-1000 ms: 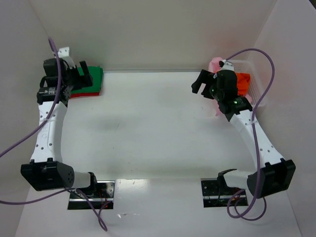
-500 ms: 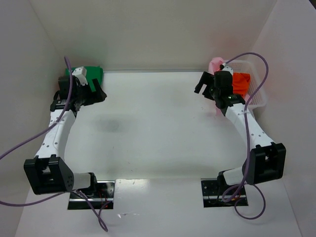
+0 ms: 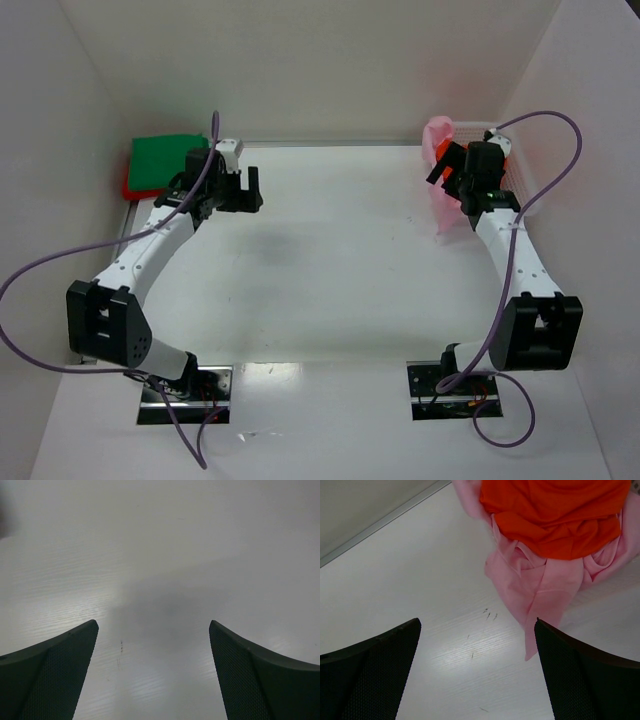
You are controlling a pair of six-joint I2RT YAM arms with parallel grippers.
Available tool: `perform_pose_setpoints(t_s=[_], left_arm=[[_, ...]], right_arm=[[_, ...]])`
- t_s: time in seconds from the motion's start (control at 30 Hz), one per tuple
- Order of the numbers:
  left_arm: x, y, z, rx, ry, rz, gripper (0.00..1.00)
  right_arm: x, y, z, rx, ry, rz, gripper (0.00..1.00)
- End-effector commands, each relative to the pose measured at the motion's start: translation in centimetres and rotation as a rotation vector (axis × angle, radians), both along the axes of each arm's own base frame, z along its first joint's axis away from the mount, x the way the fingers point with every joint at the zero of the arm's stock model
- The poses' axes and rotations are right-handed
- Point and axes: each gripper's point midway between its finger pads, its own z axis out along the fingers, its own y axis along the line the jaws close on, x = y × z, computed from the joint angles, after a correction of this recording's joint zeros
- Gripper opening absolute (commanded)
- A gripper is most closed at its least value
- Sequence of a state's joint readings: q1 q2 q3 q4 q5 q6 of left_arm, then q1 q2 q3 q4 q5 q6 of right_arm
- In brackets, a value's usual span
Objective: Fold and stack the t-shirts
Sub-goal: Put the neatly folded tshirt into the corner of the board with the left arm
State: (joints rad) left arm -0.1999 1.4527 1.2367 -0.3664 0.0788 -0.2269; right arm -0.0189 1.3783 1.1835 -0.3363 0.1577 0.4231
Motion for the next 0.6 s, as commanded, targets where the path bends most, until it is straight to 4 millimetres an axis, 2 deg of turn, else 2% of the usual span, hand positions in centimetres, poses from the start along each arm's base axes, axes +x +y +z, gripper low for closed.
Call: perform_pose_setpoints(t_s=[0.0,0.03,0.5,0.57], left_arm=[[1.79,0.30,2.13,0.047,-0.088,0.013,0.99],[1.94,0.27,2.58,0.045,-0.098,0.014,0.99],[2.08,0.50,2.65,0.062,-0.093,0.017,0.99],[2.19,0.48,2.21,0.065,-0.082,0.017,0.99]], right_arm=[[-0.13,-0.29,2.99,-0.024,-0.073,0.010,1.00],[-0.22,-0.28,2.60,-0.024,-0.065,0.010,1.00],[-0.43,-0.24,2.86,-0.016,-0.085,0.005,1.00],[-0.66,-0.24,2.80,-0.016,-0.085,0.005,1.00]])
